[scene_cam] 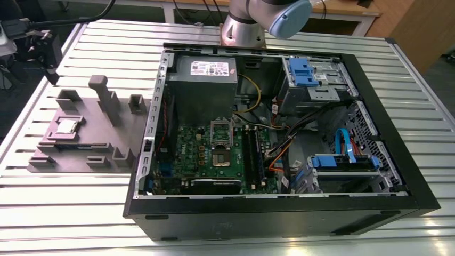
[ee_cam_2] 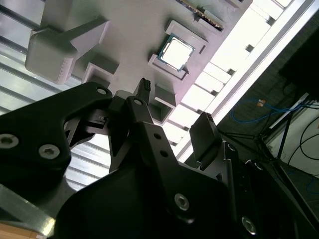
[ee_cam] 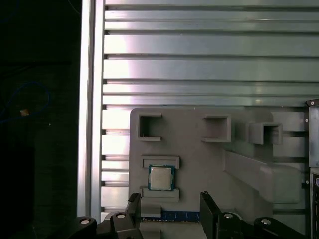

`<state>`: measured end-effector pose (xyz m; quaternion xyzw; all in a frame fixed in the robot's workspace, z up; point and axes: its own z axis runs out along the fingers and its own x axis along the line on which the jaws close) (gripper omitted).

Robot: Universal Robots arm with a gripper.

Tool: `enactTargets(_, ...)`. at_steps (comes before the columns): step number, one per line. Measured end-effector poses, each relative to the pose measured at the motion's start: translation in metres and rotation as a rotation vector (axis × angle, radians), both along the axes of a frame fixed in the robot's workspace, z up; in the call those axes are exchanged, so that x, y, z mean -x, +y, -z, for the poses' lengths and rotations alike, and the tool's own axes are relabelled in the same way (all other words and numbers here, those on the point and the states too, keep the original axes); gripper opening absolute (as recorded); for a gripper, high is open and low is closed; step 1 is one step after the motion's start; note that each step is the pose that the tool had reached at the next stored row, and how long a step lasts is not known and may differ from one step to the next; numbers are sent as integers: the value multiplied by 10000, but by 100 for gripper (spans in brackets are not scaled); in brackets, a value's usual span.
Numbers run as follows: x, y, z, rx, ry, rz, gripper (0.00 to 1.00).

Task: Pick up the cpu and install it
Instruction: 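Pick up the cpu and move it towards the insertion slot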

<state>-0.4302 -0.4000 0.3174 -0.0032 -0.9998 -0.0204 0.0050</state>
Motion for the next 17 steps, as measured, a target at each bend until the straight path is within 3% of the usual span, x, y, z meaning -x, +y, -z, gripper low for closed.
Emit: enactTargets(17,0,0,33,0,0,0,59)
